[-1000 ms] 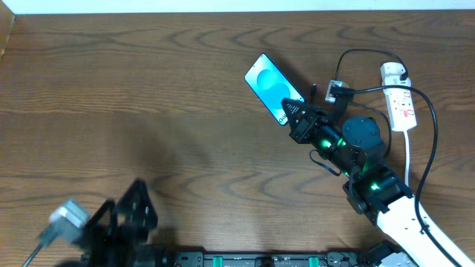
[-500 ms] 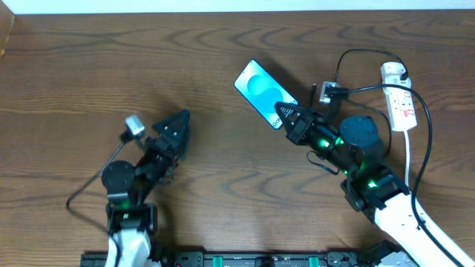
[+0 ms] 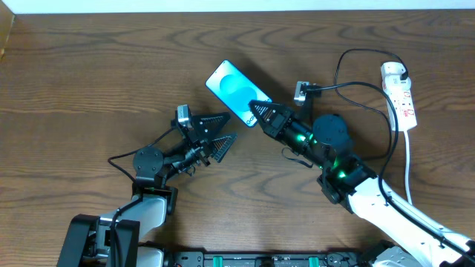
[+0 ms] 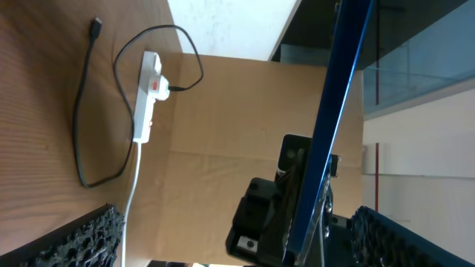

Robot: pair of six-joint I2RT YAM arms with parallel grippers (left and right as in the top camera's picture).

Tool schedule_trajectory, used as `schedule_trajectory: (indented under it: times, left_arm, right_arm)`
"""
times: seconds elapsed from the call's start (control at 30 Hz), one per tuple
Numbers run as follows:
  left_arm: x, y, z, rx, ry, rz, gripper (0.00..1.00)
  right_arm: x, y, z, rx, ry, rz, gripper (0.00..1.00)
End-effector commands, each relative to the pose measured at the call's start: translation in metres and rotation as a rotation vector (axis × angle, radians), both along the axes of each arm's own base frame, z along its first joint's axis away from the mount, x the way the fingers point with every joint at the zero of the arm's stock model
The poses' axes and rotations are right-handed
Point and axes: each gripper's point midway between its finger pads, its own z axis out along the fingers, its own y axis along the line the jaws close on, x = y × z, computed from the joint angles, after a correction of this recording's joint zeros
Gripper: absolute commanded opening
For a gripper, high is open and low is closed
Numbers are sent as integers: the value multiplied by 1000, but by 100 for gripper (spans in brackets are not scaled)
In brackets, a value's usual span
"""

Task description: Plug charger to phone and switch on socket

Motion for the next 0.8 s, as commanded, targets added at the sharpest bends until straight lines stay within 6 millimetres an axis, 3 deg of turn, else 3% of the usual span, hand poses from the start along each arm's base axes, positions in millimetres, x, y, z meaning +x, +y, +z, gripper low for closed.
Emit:
schedule_trajectory:
  times: [0.0, 0.37, 0.67, 0.77]
  left_arm:
    - [7, 3, 11, -42, 1, 46, 98]
    - [26, 18, 36, -116, -48, 170, 99]
    - [30, 21, 37, -130, -41, 198, 77]
    - [33, 24, 38, -136, -41, 221, 75]
  right_arm:
    - [-4, 7, 12, 33, -13, 15, 1]
    - [-13, 15, 11, 32, -11, 43, 1]
    - [-17, 19, 9, 53, 33, 52, 1]
    - [-21, 23, 2, 45, 65, 62, 1]
